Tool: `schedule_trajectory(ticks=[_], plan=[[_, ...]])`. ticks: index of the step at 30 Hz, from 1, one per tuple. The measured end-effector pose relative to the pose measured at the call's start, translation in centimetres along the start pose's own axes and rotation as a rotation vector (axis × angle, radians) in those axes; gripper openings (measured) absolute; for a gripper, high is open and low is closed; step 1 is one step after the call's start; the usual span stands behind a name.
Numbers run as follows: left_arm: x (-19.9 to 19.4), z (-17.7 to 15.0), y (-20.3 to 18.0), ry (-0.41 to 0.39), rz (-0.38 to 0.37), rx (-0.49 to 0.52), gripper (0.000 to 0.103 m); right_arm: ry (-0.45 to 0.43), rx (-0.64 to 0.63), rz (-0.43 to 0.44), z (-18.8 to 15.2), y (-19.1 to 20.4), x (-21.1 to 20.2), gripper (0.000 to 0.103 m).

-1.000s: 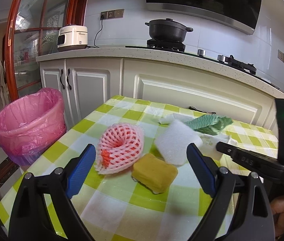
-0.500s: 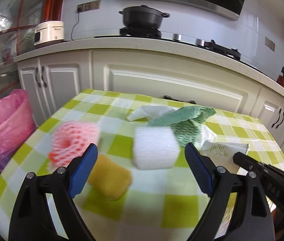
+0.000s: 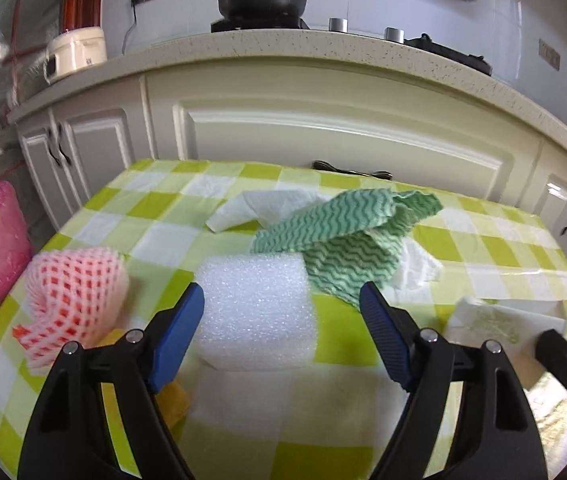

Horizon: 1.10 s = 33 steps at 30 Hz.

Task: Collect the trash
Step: 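Grasp the white foam block with the left gripper while the right gripper grasps the paper cup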

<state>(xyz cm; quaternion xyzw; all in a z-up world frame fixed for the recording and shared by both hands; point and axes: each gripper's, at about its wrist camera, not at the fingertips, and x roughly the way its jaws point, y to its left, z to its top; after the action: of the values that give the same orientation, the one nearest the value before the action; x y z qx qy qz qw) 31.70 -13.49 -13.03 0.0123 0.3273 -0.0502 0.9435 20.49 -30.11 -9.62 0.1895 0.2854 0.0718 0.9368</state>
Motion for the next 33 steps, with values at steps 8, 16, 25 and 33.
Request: schedule_trajectory(ticks=[8,16,25,33], plan=[[0.2,0.0,0.2,-0.022,0.032,0.010,0.068,0.000,0.011,0.010,-0.2,-0.2,-0.1,0.005],[0.1,0.8,1.1,-0.039,0.061,-0.017,0.077,0.003,0.019,0.019,-0.2,-0.1,0.0,0.005],[2.3,0.5,2.1,0.056,-0.006,-0.088,0.068,-0.001,0.021,0.014,-0.3,0.1,0.1,0.005],[-1.0,0.5,1.0,-0.041,-0.022,-0.050,0.067,-0.028,0.023,0.017,-0.3,0.2,-0.6,0.005]])
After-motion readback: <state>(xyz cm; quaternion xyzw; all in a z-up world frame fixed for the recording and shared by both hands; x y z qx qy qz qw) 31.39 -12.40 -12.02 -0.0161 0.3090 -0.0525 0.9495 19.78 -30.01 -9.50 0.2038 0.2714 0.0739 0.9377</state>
